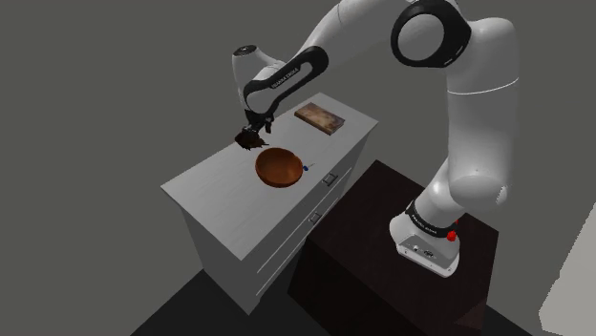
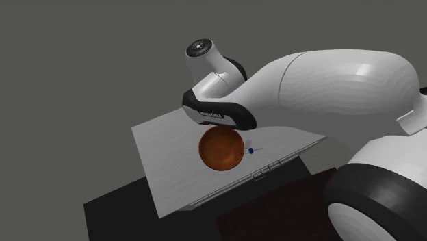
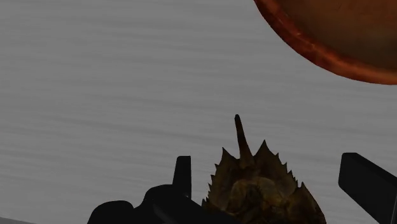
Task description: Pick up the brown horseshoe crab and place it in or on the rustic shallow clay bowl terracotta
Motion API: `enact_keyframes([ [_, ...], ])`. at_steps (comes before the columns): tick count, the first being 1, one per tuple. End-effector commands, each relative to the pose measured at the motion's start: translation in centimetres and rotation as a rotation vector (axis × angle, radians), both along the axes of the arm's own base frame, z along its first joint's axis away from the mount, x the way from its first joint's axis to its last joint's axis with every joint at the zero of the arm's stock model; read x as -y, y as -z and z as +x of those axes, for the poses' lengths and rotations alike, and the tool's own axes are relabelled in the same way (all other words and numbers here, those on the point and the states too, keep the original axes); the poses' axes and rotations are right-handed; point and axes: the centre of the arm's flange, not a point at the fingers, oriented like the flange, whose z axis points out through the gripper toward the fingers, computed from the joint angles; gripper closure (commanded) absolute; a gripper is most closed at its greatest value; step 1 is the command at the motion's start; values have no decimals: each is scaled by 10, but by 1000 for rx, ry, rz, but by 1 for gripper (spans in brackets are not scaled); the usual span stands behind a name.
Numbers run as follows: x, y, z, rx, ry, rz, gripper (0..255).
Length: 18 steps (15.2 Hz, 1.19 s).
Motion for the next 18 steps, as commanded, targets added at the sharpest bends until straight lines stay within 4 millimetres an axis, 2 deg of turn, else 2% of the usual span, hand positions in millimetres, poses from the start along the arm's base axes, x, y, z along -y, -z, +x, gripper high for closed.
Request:
enact_keyframes([
  [1, -1, 12, 5, 1, -3, -3, 0],
  [7, 5, 46, 2, 1, -3, -3, 0],
  [15, 5, 46, 2, 1, -3, -3, 0],
  [16, 5, 46, 2, 1, -3, -3, 255],
  [18, 5, 46, 2, 1, -3, -3, 255],
])
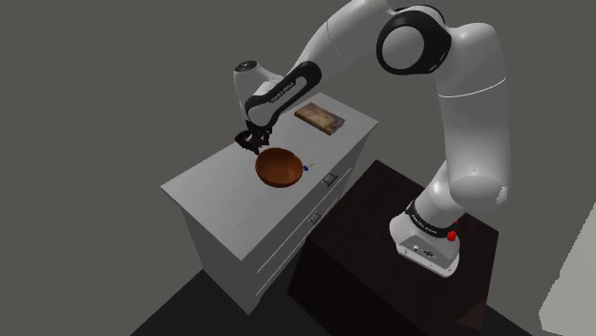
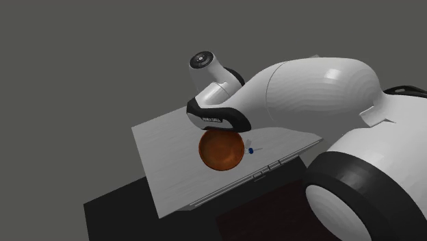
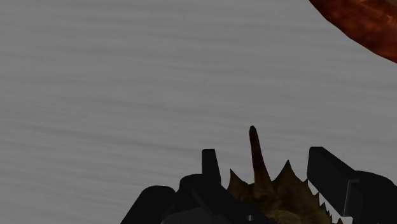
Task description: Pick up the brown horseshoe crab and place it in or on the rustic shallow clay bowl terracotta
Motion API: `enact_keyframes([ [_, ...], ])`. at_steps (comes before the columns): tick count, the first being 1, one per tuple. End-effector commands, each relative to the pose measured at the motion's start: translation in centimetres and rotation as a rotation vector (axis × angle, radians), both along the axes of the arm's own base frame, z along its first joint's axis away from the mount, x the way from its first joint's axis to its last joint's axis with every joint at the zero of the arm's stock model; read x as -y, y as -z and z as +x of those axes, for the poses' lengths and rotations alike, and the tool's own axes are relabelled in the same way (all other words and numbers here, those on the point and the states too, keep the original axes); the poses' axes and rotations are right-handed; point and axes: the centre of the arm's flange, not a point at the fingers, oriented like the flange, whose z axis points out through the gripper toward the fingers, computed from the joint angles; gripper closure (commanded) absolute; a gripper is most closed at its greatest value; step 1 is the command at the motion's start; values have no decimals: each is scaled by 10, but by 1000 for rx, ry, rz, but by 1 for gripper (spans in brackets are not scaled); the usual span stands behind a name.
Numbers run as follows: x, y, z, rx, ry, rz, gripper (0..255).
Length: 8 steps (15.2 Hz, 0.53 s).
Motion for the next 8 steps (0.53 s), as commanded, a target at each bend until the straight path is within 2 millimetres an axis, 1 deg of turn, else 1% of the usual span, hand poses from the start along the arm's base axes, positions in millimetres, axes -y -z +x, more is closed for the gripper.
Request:
enact_keyframes([
  [1, 0, 0, 0, 0, 0, 0, 255],
  [7, 0, 0, 0, 0, 0, 0, 255],
  [8, 0, -5, 0, 0, 0, 0, 255],
])
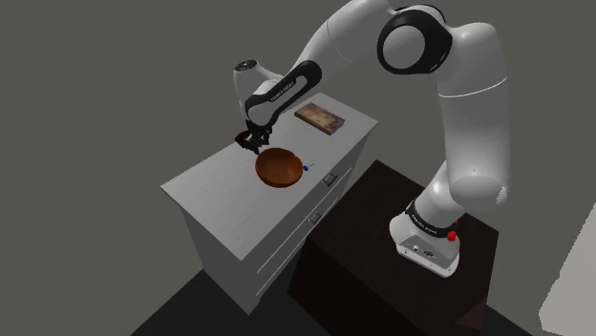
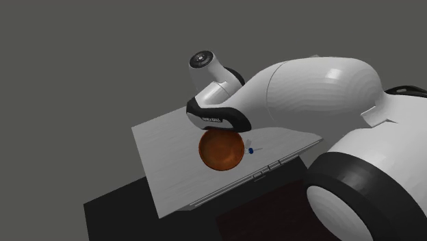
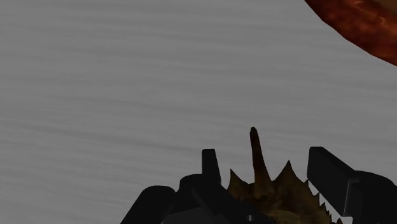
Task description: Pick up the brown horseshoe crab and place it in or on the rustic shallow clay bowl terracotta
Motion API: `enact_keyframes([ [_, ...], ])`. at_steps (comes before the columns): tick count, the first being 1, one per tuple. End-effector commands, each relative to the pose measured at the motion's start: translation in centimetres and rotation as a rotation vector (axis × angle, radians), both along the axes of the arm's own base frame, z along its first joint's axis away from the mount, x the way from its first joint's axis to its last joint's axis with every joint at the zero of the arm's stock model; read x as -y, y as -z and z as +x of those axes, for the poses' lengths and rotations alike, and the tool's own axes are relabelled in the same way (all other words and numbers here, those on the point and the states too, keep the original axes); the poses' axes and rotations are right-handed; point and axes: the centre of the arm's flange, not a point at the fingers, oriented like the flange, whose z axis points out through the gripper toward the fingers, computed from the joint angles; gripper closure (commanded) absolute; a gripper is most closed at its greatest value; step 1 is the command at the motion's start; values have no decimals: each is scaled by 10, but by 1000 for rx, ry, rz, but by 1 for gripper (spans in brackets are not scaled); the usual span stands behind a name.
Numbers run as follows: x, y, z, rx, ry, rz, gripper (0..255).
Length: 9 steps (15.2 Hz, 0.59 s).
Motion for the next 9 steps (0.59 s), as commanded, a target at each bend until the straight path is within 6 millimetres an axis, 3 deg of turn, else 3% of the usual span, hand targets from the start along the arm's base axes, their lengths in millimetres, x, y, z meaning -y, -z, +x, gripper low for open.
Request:
enact_keyframes([
  [1, 0, -8, 0, 0, 0, 0, 255],
  [9, 0, -50, 0, 0, 0, 0, 255],
])
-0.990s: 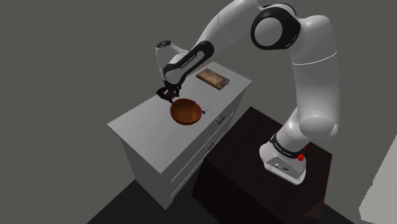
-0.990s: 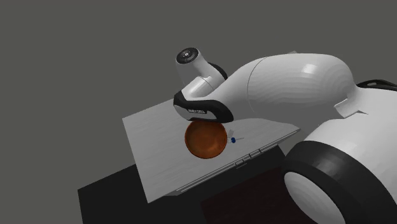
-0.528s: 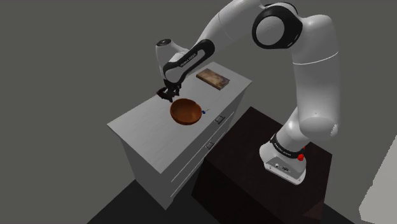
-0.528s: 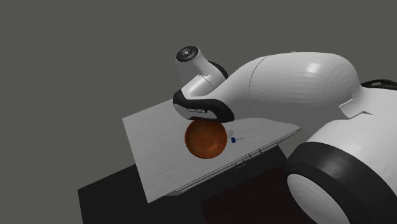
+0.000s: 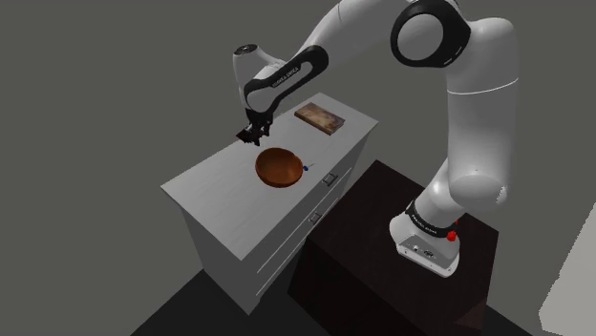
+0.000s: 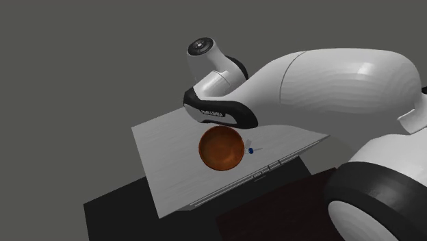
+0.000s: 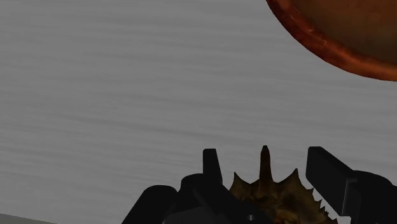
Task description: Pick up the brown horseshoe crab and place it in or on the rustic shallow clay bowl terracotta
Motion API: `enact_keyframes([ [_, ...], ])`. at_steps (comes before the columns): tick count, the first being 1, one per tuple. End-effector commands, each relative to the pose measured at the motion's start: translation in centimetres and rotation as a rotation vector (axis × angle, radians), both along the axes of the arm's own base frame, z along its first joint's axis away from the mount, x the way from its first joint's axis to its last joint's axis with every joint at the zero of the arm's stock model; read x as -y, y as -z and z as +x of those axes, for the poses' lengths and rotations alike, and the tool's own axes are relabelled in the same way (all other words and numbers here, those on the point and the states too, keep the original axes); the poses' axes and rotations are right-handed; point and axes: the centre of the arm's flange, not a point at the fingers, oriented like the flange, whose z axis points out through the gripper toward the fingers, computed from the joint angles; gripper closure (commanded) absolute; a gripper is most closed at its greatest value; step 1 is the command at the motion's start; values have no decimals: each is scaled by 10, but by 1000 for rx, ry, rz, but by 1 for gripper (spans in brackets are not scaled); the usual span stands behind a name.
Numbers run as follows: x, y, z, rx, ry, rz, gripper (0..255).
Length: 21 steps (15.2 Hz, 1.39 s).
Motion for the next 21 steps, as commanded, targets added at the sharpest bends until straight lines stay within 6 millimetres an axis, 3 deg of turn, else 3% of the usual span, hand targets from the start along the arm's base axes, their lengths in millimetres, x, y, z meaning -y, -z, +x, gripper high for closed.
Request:
enact_keyframes([
  [1, 0, -11, 0, 0, 0, 0, 255],
  [19, 0, -104, 0, 0, 0, 0, 255],
  [21, -7, -104, -26, 0, 0, 0, 255],
])
